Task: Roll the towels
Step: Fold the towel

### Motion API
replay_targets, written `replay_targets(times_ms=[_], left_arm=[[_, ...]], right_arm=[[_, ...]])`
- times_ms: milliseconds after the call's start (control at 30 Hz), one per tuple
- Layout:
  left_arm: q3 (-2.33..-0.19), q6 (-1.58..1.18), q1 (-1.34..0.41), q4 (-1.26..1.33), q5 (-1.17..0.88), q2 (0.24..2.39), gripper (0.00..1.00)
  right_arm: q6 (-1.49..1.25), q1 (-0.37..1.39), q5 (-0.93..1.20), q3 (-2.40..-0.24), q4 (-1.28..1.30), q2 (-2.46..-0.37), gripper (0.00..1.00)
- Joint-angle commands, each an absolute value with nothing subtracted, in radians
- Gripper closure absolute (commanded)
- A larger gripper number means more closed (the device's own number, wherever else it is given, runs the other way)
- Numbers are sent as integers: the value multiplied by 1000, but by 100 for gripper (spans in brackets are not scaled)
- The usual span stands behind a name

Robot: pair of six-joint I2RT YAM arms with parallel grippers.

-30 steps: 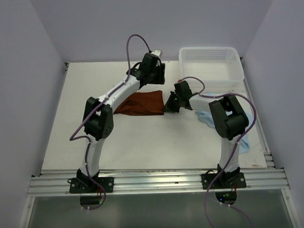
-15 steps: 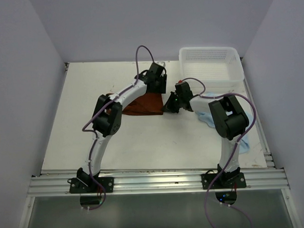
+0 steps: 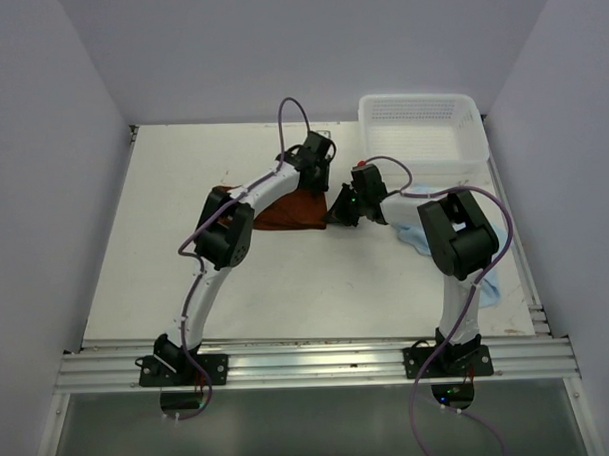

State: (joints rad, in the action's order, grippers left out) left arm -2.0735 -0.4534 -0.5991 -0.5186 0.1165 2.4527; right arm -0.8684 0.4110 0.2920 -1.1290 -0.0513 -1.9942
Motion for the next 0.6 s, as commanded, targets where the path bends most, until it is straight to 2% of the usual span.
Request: replay_targets(times_ms=[0,133,233,333,567], left_arm=[[-2141,-451,-606,-580,152,2525,64],[-2195,-437,-606,-659,175,2572,71],[-2188,-431,-604,-678,213,2577,81],[-2183,-434,-604,-678,218,2562,98],[-2160,-482,-601,-621,161,2425,100]], right_arm=[[-841,411,249,-1086,9,-2031,100],[-830,414,238,-1075,11,-2011,100],[-821,417,232,-1074,15,-2000,100],[-808,426,233,-1078,20,-1996,100],[-741,457,175,-1114,112,-1882,100]])
